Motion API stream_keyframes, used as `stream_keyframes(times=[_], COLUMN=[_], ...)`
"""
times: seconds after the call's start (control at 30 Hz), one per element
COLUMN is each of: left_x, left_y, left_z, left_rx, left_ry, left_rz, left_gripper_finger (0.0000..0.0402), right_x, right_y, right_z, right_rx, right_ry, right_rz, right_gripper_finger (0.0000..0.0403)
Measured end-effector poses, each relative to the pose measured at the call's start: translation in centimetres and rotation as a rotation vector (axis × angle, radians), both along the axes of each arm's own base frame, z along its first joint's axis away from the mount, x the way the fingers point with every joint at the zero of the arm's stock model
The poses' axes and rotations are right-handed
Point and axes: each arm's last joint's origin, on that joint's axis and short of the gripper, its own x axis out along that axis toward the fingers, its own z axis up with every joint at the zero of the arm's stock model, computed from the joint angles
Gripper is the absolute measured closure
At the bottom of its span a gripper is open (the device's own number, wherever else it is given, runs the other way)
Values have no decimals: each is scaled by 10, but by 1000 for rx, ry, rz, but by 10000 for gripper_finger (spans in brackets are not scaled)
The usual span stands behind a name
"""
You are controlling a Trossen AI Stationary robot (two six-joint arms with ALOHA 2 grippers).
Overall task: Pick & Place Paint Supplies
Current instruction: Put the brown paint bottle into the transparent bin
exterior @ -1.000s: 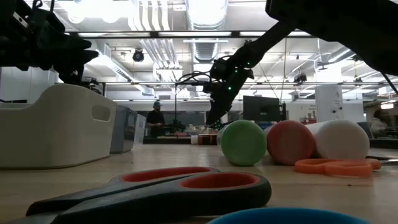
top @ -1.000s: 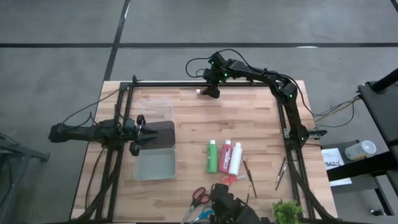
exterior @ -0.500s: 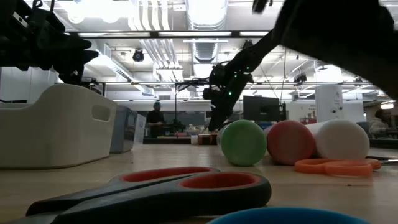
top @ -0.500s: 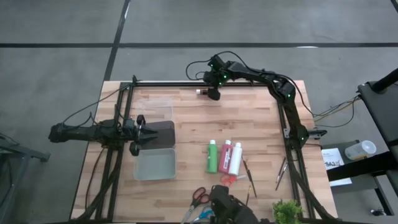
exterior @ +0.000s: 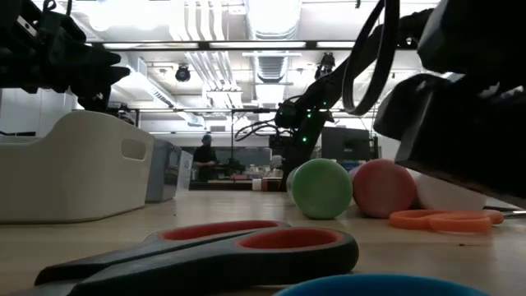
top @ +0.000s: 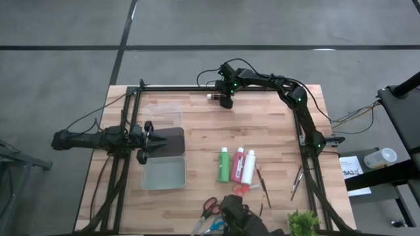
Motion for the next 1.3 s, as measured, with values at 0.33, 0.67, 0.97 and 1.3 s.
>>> stream_keyframes(times=[0.33,0.67,0.97,1.3], left_x=[0,0,0,0], left_y=[0,0,0,0], left_z=[0,0,0,0], left_rx=[0,0,0,0], left_ry=[0,0,0,0], left_rz=[0,0,0,0], left_gripper_finger=[272,272,272,272], right_x=[1,2,2,1], right_y=[0,-1,-1,1], right_z=[1,1,2,6], right_rx=[-12,-25,-26,-9], right_ry=[-5,-14,-13,-12], right_rz=[14,12,6,-22], right_gripper_finger=[149,267,274,260])
